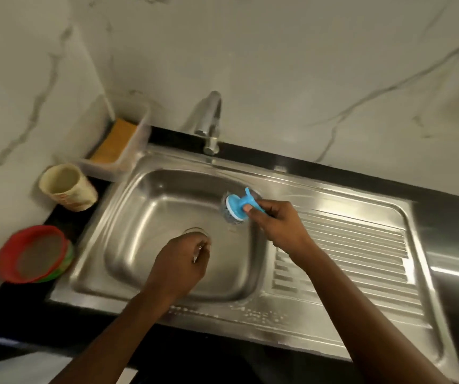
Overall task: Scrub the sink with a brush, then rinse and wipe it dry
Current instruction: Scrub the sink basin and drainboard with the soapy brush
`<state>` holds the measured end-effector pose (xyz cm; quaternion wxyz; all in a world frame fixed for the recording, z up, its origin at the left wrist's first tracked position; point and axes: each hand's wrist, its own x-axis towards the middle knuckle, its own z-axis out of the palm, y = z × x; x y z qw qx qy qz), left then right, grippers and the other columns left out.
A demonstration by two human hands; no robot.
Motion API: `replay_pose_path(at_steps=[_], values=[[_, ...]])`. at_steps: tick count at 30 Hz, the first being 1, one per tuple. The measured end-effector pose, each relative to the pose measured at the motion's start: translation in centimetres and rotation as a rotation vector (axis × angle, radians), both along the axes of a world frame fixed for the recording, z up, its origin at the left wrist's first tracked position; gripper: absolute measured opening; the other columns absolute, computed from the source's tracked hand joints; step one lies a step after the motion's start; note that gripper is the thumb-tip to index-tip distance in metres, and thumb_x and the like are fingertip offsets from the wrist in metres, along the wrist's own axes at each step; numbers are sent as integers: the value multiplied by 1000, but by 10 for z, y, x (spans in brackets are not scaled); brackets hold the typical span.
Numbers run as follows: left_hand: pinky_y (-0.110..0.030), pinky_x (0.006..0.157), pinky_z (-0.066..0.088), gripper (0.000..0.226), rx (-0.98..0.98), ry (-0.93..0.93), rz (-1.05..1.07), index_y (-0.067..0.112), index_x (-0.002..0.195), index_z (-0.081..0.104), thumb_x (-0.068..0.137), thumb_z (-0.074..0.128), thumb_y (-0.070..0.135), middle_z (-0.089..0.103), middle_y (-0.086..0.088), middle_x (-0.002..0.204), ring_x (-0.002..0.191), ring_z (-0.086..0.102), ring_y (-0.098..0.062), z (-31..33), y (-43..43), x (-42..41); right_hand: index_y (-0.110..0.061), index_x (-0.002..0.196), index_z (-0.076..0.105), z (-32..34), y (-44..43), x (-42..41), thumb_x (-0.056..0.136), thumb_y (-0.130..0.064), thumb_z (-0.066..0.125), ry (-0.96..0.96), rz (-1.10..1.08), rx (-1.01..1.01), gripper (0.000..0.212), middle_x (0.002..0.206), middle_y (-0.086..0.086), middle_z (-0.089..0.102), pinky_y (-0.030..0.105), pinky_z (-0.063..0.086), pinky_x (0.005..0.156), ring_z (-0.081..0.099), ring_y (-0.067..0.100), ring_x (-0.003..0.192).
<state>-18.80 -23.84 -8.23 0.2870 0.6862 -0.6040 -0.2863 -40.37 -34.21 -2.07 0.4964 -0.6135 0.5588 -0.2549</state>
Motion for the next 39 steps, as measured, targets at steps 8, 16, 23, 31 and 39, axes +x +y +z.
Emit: replay_pose_path(at_steps=[8, 16, 23, 31, 39], values=[[-38, 81, 59, 10, -49, 0, -184, 23, 101, 74, 96, 65, 22, 74, 13, 96, 89, 68, -7, -2, -42, -87, -19, 117, 78, -23, -14, -141, 93, -49, 72, 58, -332, 39, 38, 59, -14, 62, 19, 40, 49, 48, 1, 48], [-36, 78, 59, 12, -37, -8, -241, 27, 102, 74, 98, 63, 23, 72, 17, 94, 87, 67, -1, -10, -60, -132, -21, 133, 69, -72, -65, -231, 91, -59, 71, 436, -515, -61, 57, 111, -3, 75, 26, 51, 66, 65, 11, 86], [-34, 85, 59, 14, 9, -21, -184, 27, 108, 74, 100, 62, 24, 73, 17, 102, 95, 66, 0, -20, -60, -134, -25, 134, 62, -99, -108, -158, 97, -50, 66, 422, -444, -121, 45, 113, -4, 72, 32, 59, 86, 69, 11, 97], [-33, 86, 59, 15, 20, -28, -135, 25, 109, 74, 99, 64, 23, 74, 17, 104, 96, 67, 0, -29, -64, -133, -34, 151, 46, -117, -88, -102, 101, -55, 56, 557, -48, -250, 56, 130, 4, 68, 36, 59, 89, 70, 19, 105], [-24, 85, 57, 16, 37, -6, -151, 23, 111, 74, 101, 62, 25, 74, 14, 104, 96, 66, 2, -30, -59, -138, -23, 143, 58, -89, -118, -204, 95, -51, 69, 584, -432, -54, 57, 126, -1, 71, 38, 59, 89, 68, 17, 102]])
